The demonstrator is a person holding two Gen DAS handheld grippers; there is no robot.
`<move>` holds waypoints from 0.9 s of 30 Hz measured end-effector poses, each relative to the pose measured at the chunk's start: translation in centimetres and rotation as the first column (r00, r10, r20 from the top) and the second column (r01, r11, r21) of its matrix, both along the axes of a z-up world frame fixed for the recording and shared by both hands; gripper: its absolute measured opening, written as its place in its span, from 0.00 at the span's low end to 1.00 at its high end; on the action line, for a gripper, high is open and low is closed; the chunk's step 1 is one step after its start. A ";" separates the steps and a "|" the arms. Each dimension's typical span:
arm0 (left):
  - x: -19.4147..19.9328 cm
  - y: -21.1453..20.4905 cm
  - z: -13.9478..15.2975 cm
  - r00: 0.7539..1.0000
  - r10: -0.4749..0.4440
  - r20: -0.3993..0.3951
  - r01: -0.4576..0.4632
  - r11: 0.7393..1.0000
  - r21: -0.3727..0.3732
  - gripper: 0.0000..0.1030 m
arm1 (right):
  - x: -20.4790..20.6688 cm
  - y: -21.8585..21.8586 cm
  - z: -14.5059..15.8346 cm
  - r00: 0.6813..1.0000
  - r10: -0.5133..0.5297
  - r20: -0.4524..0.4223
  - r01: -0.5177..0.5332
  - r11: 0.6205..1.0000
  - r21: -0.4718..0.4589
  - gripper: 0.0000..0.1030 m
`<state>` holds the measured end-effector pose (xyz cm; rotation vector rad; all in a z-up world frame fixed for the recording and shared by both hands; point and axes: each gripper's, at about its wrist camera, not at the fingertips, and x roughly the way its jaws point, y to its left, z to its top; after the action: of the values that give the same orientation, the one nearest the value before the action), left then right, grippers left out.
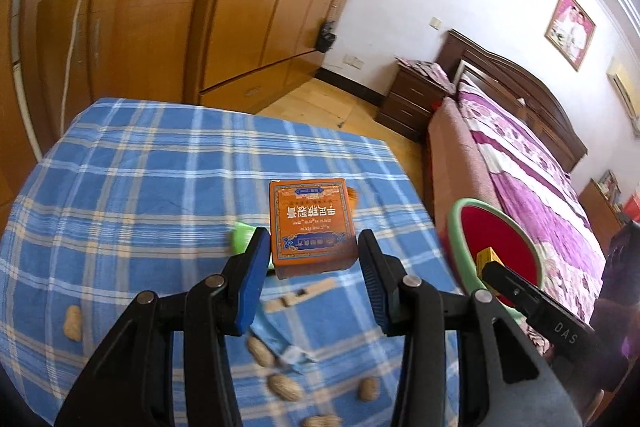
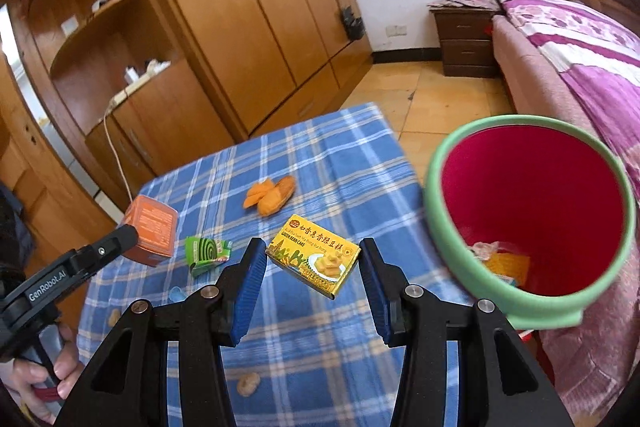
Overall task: Collect trash
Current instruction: 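Carry the orange box and yellow box over the red bucket with both tools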
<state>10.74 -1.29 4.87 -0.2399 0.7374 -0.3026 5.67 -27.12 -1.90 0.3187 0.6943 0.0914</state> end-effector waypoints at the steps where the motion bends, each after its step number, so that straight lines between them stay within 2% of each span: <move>1: -0.1 -0.4 0.1 1.000 -0.010 0.000 0.010 1.000 -0.001 0.44 | -0.4 -0.6 0.2 1.000 -0.012 0.007 0.012 1.000 0.004 0.47; 16: 0.2 -9.2 0.9 0.980 -0.199 -0.013 0.199 0.980 -0.019 0.44 | -3.4 -8.7 0.3 0.984 -0.175 0.023 0.174 0.984 0.046 0.47; 27: 1.9 -15.8 0.5 0.953 -0.301 -0.018 0.302 0.953 0.021 0.44 | -4.4 -14.4 -1.3 0.958 -0.287 -0.001 0.285 0.952 0.108 0.47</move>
<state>12.65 -17.11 5.33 -0.1064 0.7922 -0.5829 1.31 -41.49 -3.17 0.5179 0.6233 -0.1457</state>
